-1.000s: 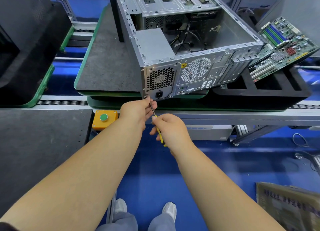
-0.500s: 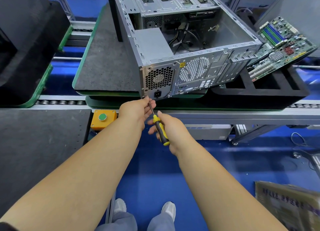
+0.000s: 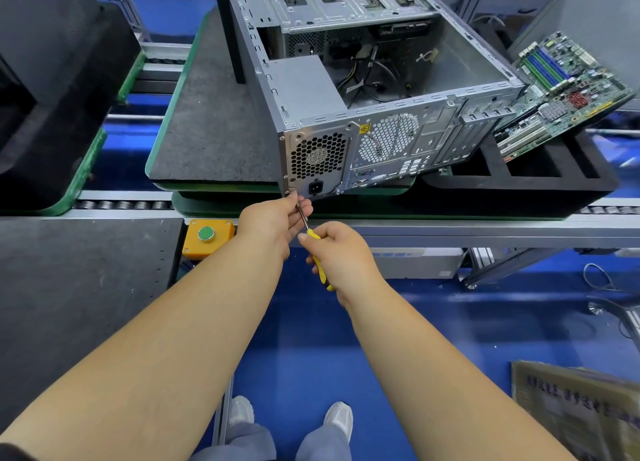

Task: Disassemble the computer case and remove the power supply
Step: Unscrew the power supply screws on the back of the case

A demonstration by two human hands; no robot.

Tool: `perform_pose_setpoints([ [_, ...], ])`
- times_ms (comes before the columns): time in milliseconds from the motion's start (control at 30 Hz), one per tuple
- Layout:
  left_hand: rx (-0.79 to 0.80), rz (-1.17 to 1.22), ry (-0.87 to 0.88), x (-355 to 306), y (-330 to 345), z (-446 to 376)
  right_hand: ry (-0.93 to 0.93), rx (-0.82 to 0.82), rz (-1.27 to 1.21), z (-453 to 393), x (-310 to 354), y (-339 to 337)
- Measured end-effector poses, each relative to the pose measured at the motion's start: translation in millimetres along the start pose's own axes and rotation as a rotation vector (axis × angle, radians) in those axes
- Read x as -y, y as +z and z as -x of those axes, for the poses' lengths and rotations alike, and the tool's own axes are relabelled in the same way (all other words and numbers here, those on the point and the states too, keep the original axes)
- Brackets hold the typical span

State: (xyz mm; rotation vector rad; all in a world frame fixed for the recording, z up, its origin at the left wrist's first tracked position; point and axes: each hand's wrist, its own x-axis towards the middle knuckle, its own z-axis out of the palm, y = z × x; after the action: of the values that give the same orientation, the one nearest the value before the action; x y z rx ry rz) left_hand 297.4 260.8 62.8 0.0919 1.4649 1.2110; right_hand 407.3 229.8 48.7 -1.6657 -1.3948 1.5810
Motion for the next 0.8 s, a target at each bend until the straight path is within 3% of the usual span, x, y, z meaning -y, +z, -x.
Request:
perform_pose_setpoints([
  [167, 0.012, 0.003, -0.007, 1, -1, -3, -0.214, -0.153, 0.454, -1, -4, 2],
  [233, 0.016, 0.014, -0.004, 2, -2, -3, -0.255, -0.157, 0.492, 0, -5, 3],
  [367, 0.021, 0.028, -0.008, 1, -2, -4, -0.082, -0.008, 0.186, -1, 0, 1],
  [467, 0.008, 0.030, -0.008, 1, 0, -4, 0.165, 0.174, -0.212, 0, 4, -4],
  [533, -0.002, 0.029, -0.008, 2, 0, -4, 0.218, 0.243, -0.386, -1, 1, -8],
  [800, -0.016, 0.019, -0.007, 2, -1, -4, 0.177, 0.178, -0.265, -3, -1, -5],
])
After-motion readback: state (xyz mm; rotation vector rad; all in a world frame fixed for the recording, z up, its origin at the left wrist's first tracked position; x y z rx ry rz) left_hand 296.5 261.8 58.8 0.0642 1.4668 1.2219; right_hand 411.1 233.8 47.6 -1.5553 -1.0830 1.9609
